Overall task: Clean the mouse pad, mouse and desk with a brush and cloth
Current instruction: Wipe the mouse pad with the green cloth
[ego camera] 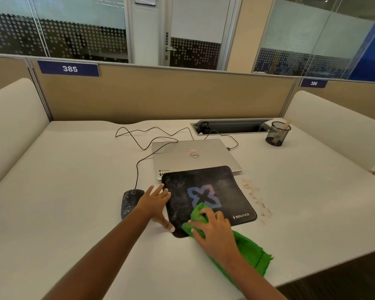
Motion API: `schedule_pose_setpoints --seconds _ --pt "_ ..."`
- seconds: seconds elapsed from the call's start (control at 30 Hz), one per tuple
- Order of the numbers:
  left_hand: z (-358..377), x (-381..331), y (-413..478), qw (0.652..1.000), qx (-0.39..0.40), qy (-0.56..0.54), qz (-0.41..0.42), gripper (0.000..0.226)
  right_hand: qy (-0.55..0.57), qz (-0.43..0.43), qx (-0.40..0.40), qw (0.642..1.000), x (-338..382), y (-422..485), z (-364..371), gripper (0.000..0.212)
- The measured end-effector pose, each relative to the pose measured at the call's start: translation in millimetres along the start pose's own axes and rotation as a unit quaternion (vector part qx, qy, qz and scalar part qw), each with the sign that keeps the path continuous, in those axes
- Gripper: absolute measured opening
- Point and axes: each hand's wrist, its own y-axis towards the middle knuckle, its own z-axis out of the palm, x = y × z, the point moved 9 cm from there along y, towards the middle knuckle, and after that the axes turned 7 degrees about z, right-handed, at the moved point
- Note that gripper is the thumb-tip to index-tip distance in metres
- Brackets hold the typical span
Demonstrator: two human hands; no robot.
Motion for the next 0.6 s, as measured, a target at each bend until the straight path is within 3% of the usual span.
schedule_pose_setpoints --seconds 0.13,0.2,0.4,0.6 --pt "0 0 0 1.0 -0.004 -0.012 -0.003 0.113 0.013 0.122 0.068 0.99 -44 26 14 0.036" --pt "1 0 -1 1.0 -0.002 -0.011 -0.003 0.114 0.017 0.113 0.065 0.991 -30 29 17 0.035" --pt "1 1 1 1.0 0.0 0.005 0.002 0.114 0.015 -0.025 0.083 0.996 33 25 35 0.036" --pt "0 1 1 1.0 -0.003 -0.016 0.004 0.114 -0.016 0.063 0.083 0.994 -7 53 24 0.036"
